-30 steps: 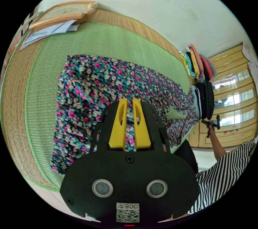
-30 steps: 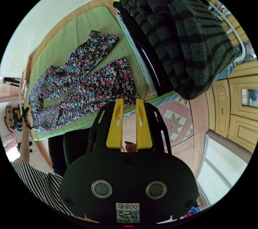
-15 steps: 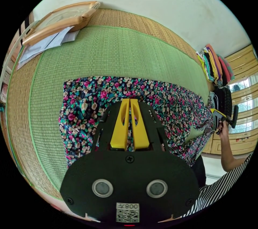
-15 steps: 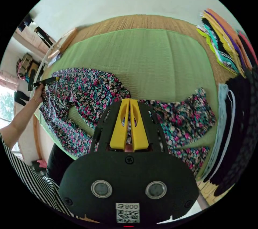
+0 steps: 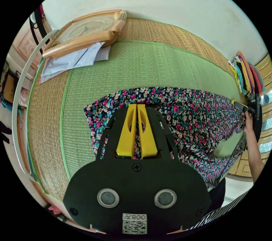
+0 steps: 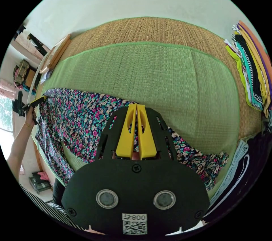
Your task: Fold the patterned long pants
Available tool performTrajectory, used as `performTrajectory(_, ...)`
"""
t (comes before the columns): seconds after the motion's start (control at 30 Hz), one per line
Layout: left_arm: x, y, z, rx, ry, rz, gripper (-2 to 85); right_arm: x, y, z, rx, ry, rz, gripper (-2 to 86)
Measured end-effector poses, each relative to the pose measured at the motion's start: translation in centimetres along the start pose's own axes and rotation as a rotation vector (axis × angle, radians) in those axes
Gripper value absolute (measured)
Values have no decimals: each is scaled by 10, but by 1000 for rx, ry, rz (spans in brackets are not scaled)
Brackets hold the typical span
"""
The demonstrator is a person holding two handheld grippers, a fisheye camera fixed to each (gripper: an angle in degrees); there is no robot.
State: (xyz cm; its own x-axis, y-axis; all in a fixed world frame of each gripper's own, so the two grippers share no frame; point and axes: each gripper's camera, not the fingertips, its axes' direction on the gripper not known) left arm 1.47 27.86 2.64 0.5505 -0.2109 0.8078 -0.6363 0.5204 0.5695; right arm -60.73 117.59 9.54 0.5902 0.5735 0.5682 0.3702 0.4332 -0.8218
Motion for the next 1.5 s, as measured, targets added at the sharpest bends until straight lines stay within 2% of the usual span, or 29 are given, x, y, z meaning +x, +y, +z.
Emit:
performTrajectory(0.13,-20,4,-11,44,47,-33,4,4,-26,8,9,-16,21,-4)
performTrajectory(0.3,-37,41,-37,111,153,-12,12,6,-12,-4,89,-63,1,-2)
performTrajectory(0.37,-49,74,-46,98,249,-29,16,-5,7,-14,117,-138,-44,-1)
performTrajectory(0.43,-56,102,-51,63,247,-47,16,-30,29,-17,113,-255,-121,0)
performTrajectory(0.57,-72,158,-51,-61,183,-92,12,-144,95,3,-27,-450,-422,-2)
performTrajectory(0.73,-96,195,-53,-90,182,-196,4,-263,161,55,-241,-494,-695,-4)
performTrajectory(0.8,-102,202,-57,-90,178,-213,3,-283,176,73,-293,-423,-715,-4)
performTrajectory(0.87,-107,209,-66,-43,189,-219,2,-291,188,80,-311,-474,-735,-3)
performTrajectory(0.97,-111,218,-63,-112,138,-185,1,-287,195,85,-317,-512,-747,-2)
performTrajectory(1.1,-117,220,-70,-117,118,-204,2,-283,202,87,-333,-530,-788,0)
performTrajectory(1.23,-119,191,-84,50,199,-170,4,-287,198,88,-353,-512,-816,1)
performTrajectory(1.33,-116,145,-81,117,236,-114,5,-289,181,71,-275,-522,-800,1)
performTrajectory(1.5,-107,71,-59,75,190,-85,3,-328,146,71,-163,-548,-827,0)
